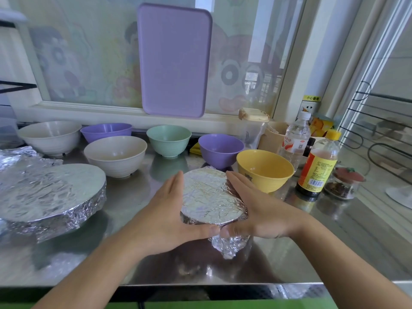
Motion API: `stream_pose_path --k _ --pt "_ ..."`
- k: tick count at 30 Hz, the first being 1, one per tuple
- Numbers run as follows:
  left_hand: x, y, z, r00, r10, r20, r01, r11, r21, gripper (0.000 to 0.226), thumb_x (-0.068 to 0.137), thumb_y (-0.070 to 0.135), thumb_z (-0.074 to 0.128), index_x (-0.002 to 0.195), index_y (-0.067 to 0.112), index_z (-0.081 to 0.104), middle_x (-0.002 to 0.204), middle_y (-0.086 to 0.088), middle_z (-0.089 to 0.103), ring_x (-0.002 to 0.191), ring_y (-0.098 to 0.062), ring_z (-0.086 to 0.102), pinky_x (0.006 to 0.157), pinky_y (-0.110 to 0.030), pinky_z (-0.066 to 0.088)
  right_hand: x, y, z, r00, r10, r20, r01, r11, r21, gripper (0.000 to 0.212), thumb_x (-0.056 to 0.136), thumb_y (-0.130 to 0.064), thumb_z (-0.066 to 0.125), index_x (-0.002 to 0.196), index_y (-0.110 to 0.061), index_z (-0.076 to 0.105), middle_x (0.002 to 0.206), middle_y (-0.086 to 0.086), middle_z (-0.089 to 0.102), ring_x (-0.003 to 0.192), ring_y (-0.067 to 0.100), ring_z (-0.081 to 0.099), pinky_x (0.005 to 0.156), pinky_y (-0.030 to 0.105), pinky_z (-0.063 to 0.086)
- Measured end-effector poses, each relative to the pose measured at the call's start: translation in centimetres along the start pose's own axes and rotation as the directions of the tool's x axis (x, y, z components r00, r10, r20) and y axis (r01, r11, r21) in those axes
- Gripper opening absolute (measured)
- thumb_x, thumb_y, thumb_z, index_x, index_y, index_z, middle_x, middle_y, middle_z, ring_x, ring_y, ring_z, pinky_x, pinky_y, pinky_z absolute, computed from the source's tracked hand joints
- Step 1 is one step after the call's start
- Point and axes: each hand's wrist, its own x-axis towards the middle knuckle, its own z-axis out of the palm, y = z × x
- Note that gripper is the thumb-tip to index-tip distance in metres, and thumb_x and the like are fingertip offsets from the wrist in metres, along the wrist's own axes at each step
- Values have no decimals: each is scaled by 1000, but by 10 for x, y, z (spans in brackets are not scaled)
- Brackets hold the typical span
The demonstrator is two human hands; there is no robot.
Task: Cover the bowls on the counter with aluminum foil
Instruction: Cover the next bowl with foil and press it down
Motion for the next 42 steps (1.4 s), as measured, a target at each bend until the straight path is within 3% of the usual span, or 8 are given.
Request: stream_pose_path --k 5,12,16,20,23,29,35,42 --pt "-2 -1 -6 999 -5 35 6 1000 -24 169 38 107 62 165 29 -17 169 28 -9 155 8 3 129 -33 20 0 2 -2 999 -48 7 47 996 78 102 79 -57 87 153 -51 17 149 -49 12 137 -28 20 113 14 25" --pt "1 14 -12 1000 -7 18 7 1000 -2 171 34 109 58 166 27 -14 171 20 -3 155 2 6 125 -27 19 18 -9 -7 999 -4 -41 9 992 126 99 91 -75 56 169 -34 10 170 -28 5 146 -13 6 122 25 12" --pt "2 15 -10 999 34 13 -34 999 31 156 50 96 69 166 25 -7 163 21 12 141 11 12 113 -18 22 16 -11 -3 999 -13 -39 15 999 46 84 95 -62 64 164 -33 25 148 -40 25 121 -27 25 104 6 25" --pt "0 7 -18 999 31 40 -30 999 -25 133 62 76 84 161 31 9 141 33 20 130 14 26 103 -15 27 3 -9 -7 998 -57 -11 58 996 71 86 86 -61 78 156 -55 28 154 -39 24 144 -17 23 122 32 29" --pt "0 2 -16 997 62 45 -60 997 -45 111 72 63 86 155 35 18 137 37 23 128 17 29 106 -14 28 -7 -9 -6 999 -35 37 34 999 18 93 84 -54 84 141 -73 13 137 -60 10 130 -32 17 111 21 26" --pt "-3 -4 -10 999 21 50 -16 996 -92 78 85 43 81 133 45 19 119 44 27 103 47 18 84 12 19 -10 -6 9 996 37 -87 -41 998 -50 144 72 -72 84 166 -32 -17 168 -31 -10 157 -2 1 121 25 16" --pt "-8 -1 -9 999 2 35 2 994 -106 155 52 96 67 165 30 -18 167 30 -17 153 11 -4 126 -23 10 -15 -15 2 998 42 -39 -44 997 -63 145 70 -80 79 164 -35 -22 168 -31 -17 158 0 -9 128 35 14" --pt "-5 6 4 999 31 -27 -35 984 -177 155 46 95 72 163 38 -13 165 28 2 142 15 17 120 -19 19 -11 -4 1 999 -25 -30 27 998 60 124 76 -56 90 163 -50 2 143 -60 -15 138 -33 -5 114 4 9"
